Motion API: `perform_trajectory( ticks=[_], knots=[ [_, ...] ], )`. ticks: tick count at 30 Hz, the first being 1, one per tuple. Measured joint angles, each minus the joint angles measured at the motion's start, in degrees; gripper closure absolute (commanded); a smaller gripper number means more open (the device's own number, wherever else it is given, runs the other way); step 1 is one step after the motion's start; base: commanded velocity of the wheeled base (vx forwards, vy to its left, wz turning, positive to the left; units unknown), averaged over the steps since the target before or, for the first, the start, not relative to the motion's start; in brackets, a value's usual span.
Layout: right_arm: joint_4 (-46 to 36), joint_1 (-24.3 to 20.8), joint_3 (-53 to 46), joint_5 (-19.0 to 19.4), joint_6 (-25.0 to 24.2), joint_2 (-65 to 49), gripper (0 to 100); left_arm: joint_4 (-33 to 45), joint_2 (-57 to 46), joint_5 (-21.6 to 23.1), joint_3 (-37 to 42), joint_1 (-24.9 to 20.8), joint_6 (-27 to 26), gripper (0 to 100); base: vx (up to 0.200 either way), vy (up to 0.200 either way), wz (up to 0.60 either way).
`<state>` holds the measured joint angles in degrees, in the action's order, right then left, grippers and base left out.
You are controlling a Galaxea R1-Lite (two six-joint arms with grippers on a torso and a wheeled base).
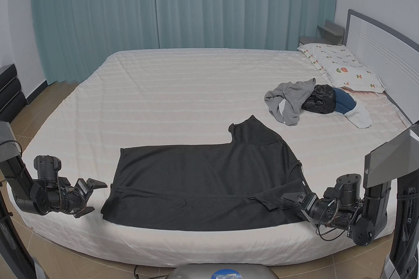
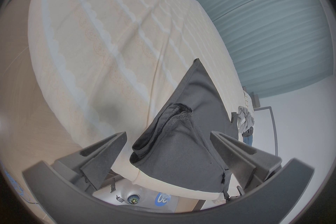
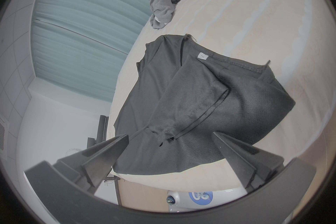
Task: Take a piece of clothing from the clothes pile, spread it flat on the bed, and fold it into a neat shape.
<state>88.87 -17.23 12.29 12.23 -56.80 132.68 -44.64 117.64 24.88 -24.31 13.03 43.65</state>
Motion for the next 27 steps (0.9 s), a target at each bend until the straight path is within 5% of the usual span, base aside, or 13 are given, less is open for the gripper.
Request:
perform_trajectory(
  ticks=[27],
  knots=[
    [0.11, -0.96, 4.27, -2.38, 0.48, 2.21, 0, 0.02, 0.05, -0.09, 0.09, -0.09, -0.22, 0, 0.000, 0.000, 0.00]
  ],
)
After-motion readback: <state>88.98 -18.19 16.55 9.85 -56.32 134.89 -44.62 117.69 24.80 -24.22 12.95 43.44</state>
